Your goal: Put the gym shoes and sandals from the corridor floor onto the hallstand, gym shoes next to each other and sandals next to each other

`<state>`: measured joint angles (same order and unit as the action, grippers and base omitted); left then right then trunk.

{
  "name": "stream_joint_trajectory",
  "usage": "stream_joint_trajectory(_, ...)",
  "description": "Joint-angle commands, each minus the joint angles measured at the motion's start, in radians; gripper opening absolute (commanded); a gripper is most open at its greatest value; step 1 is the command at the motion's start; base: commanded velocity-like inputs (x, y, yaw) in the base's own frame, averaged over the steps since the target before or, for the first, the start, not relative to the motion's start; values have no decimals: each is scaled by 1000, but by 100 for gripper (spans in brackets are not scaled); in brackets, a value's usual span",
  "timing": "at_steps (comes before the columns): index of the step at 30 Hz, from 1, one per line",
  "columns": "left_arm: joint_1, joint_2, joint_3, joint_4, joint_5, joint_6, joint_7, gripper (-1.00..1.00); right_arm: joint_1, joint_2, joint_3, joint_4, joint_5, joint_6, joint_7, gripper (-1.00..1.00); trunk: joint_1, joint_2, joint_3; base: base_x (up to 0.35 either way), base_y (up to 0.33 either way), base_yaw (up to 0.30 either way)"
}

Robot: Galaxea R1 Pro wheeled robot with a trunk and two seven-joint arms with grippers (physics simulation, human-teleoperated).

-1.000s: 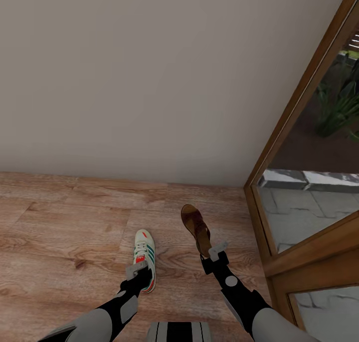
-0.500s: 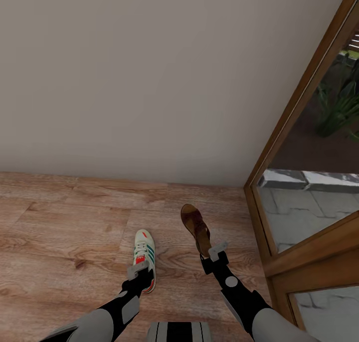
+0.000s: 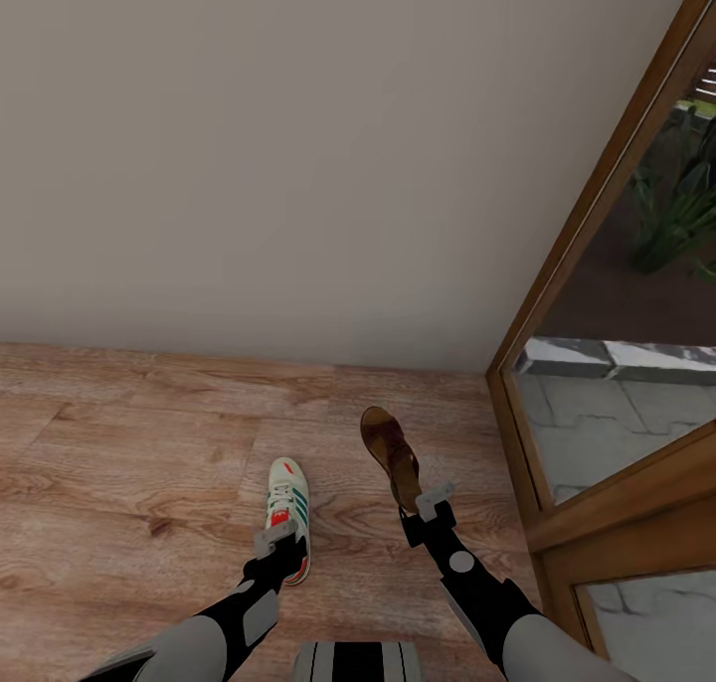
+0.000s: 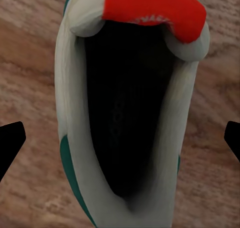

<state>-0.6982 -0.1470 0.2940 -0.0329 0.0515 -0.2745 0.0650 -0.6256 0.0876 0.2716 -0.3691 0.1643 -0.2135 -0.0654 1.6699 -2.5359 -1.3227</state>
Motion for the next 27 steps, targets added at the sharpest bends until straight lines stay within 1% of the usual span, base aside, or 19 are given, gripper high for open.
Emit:
stream_joint_trajectory(1,0,0,-3,1,5,-3,2,100,-1,0,3,1,9,-1,-7,-100,0,0,-1,0,0,0)
stream_joint_trajectory(4,0,0,-3,1,5,-3,2,100,-1,0,3,1,9,-1,-7,-100,0,0,-1,0,0,0)
stream_joint_trajectory(7,0,0,-3,1,5,-3,2,100,-1,0,3,1,9,-1,-7,-100,1,-1,-12,0,0,0)
stream_joint_trajectory(20,0,0,-3,1,5,-3,2,100,-1,-1,3,1,9,-2,-7,-100,1,-1,-12,0,0,0)
stream_joint_trajectory(22,0,0,-3,1,5,-3,2,100,-1,-1,3,1,9,-2,-7,-100,2,-1,-20,0,0,0)
stream_joint_trajectory(27,0,0,-3,1,5,-3,2,100,-1,-1,3,1,9,-3,-7,-100,2,-1,-20,0,0,0)
